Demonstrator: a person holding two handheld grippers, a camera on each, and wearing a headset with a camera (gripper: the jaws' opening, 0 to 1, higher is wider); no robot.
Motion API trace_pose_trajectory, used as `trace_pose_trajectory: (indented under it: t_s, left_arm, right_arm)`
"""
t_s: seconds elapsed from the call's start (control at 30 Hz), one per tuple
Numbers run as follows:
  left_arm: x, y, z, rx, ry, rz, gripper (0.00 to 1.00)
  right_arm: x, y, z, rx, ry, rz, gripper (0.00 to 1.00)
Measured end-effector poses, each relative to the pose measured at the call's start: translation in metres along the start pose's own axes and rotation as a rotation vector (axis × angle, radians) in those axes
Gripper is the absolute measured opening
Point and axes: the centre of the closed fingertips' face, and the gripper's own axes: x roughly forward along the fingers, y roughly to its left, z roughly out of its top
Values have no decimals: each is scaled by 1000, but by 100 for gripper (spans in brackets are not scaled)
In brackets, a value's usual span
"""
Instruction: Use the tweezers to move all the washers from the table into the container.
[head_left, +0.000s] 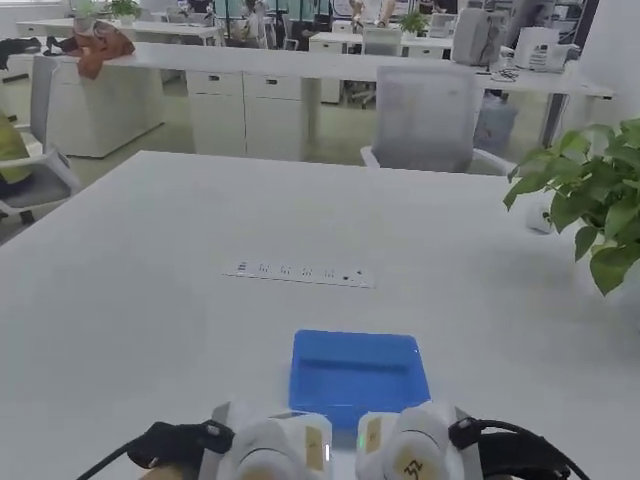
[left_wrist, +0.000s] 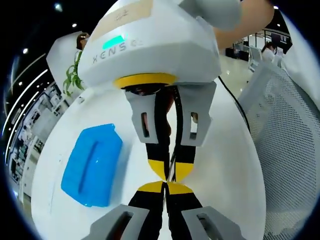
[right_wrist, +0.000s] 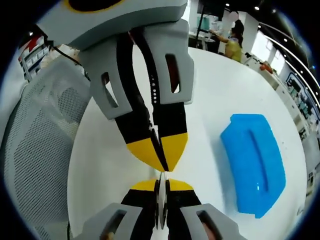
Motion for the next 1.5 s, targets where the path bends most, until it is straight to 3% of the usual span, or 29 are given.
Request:
trace_pose_trajectory:
  t_s: [0.13, 0.2, 0.27, 0.4, 0.53, 0.63, 0.7, 0.73, 0.83, 0.9, 0.97, 1.0, 1.1, 1.23, 1.3, 1.4, 1.5]
  left_arm:
    - [2, -5, -4, -62, 3, -33, 0]
    - [5, -3, -7, -94, 13, -23, 0]
    - [7, -4, -11, -91, 25, -33, 0]
    - [8, -13, -12, -159, 21, -104, 9]
    - [12, -12, -20, -106, 59, -88, 0]
    - [13, -15, -22, -118, 60, -113, 0]
    - [13, -14, -22, -117, 57, -108, 0]
    - [14, -15, -25, -104, 64, -108, 0]
    - [14, -16, -30, -86, 84, -110, 0]
    - [14, -15, -31, -90, 91, -104, 0]
    - [14, -14, -30, -98, 87, -92, 1]
    - [13, -14, -31, -103, 90, -91, 3]
    - [9, -14, -35, -202, 114, -76, 16]
    - [0, -11, -35, -263, 88, -18, 35]
    - [-10, -7, -29, -320, 50, 34, 42]
    - [-30, -4, -22, -427, -9, 97, 54]
    - [-58, -4, -22, -522, -62, 189, 63]
  right_arm:
    - [4, 4, -4, -6, 5, 19, 2]
    - [6, 5, -5, -13, 13, 23, 2]
    - [5, 4, -4, -7, 6, 22, 2]
    - [5, 4, -4, 1, 2, 28, 2]
    - [5, 4, -4, -5, 2, 30, 2]
    - [5, 4, -4, 6, -5, 28, 3]
    - [4, 6, -6, 100, 10, 11, 3]
    - [4, 8, -3, 99, -5, 19, 3]
    - [-2, 7, -1, 118, -38, -33, 6]
    - [-10, 4, -2, 202, -68, -97, 14]
    - [-26, 6, 1, 297, -132, -128, 19]
    - [-40, 5, 5, 350, -185, -176, 22]
    - [-67, 10, 4, 456, -249, -234, 32]
    - [-97, 16, -2, 573, -312, -303, 40]
    - [-113, 16, -5, 636, -360, -358, 44]
    - [-132, 18, -13, 723, -419, -430, 53]
    - [-142, 21, -25, 752, -422, -477, 59]
